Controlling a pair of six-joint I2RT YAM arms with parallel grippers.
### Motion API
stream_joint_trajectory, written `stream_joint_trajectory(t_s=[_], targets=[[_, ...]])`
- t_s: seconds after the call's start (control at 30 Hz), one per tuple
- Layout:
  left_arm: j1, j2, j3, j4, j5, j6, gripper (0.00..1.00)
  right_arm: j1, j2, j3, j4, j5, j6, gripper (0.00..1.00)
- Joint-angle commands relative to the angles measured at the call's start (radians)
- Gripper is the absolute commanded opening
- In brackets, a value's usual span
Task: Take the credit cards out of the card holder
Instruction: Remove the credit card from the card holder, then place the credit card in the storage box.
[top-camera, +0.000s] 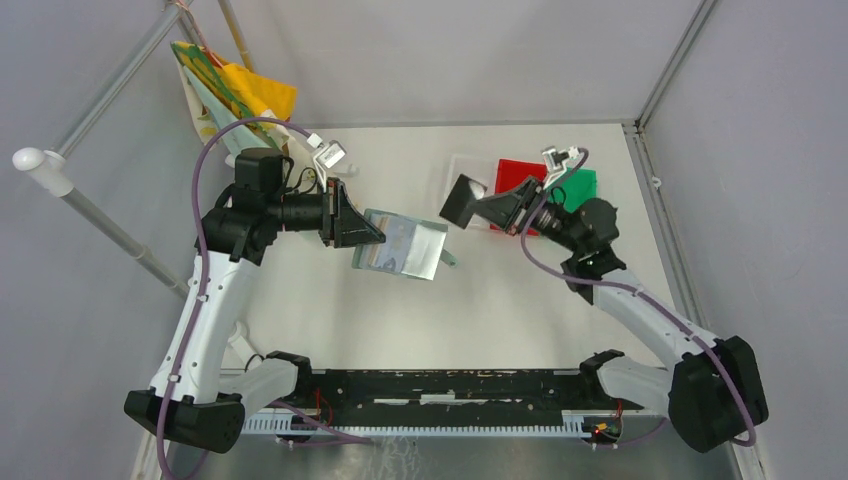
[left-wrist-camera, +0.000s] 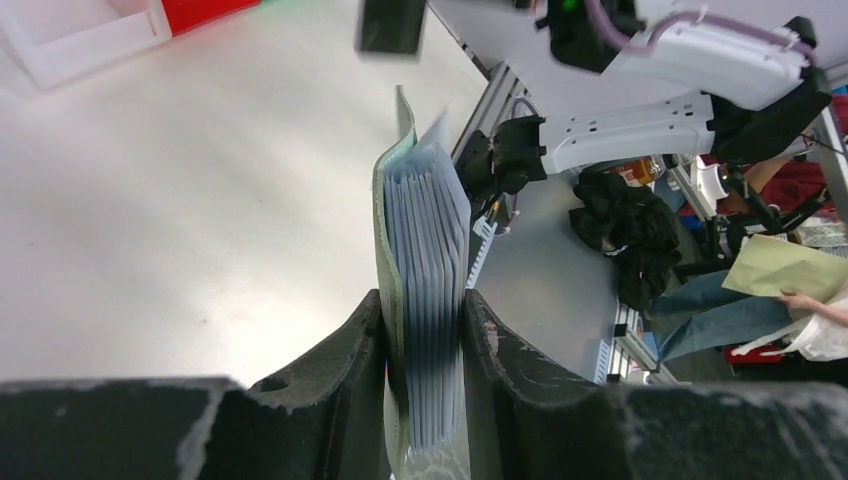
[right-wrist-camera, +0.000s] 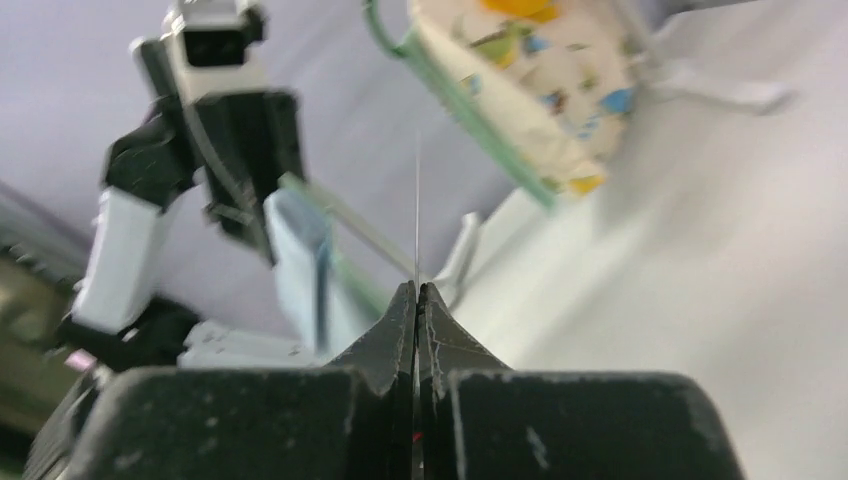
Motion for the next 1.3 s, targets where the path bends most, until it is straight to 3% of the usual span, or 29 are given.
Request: stream_joint_trajectory(t_s=[0.0, 0.13, 0.27, 0.73, 1.1, 1.27], targets=[[0.005, -0.012, 0.062, -0.032, -0.006, 0.112, 0.02, -0.134, 0.056, 0.219, -0.46, -0.065, -0.296, 0.0], [0.004, -0.015, 0.068, -0.05, -0.009, 0.136, 0.02, -0.177, 0.201, 0.416, -0.751, 0.046, -0.521, 0.0], [0.004, -0.016, 0.074, -0.052, 0.002, 0.142, 0.02, -0.177, 0.359, 0.567, -0.918, 0.176, -0.649, 0.0], [0.005, -0.013, 0.081, -0.055, 0.017, 0.149, 0.02, -0.124, 0.825, 0.892, -1.02, 0.349, -0.728, 0.0], [0.004, -0.012, 0.085, -0.056, 0.016, 0.151, 0.02, -0.05, 1.039, 1.095, -1.103, 0.398, -0.732, 0.0], [0.005, -0.013, 0.084, -0.048, 0.017, 0.149, 0.02, -0.018, 1.037, 1.03, -1.048, 0.361, -0.703, 0.0]])
